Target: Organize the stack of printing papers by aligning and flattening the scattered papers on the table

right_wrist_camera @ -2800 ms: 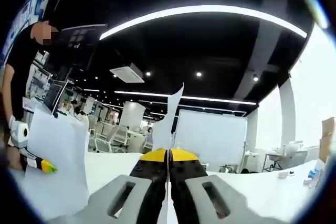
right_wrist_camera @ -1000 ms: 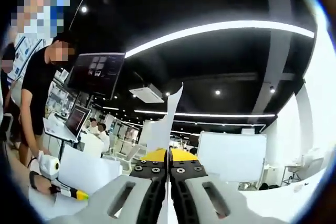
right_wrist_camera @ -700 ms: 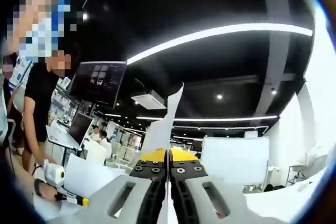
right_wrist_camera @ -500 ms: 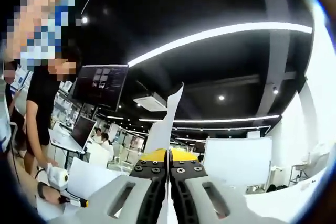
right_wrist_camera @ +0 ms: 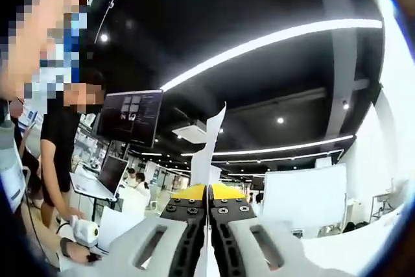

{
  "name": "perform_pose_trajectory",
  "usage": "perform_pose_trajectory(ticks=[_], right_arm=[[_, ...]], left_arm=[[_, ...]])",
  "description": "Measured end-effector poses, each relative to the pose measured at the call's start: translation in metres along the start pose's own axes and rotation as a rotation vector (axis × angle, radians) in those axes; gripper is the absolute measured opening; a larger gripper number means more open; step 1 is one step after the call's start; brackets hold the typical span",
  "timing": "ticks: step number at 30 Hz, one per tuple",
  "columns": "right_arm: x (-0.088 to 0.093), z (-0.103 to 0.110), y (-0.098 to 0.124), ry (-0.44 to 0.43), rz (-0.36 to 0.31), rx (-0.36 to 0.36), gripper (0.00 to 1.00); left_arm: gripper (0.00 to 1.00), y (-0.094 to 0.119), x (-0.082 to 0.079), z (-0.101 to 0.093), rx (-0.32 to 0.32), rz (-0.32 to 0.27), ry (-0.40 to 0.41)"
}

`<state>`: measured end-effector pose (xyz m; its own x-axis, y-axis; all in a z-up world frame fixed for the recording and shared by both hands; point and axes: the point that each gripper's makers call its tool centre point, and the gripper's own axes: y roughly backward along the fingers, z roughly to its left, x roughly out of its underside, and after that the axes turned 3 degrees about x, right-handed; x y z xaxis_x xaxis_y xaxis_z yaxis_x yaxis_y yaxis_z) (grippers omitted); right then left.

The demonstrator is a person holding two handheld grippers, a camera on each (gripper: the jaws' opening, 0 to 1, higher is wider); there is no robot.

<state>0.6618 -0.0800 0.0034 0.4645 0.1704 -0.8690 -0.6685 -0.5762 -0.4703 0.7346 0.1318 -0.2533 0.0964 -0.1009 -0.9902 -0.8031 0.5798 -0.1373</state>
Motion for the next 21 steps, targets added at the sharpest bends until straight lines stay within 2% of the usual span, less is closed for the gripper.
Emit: perform_pose_trajectory(ticks=[15,21], right_arm=[[-0.005,0.015,-0.002,-0.001,0.015,-0.049,0.00],[-0.007,0.019,0.000,-0.037,0.011,-0.080,0.00]], left_arm=[[0.11,0.000,0.000,0.001,0.002,0.000,0.001],[0.11,0.000,0.000,0.000,0.003,-0.002,0.002]])
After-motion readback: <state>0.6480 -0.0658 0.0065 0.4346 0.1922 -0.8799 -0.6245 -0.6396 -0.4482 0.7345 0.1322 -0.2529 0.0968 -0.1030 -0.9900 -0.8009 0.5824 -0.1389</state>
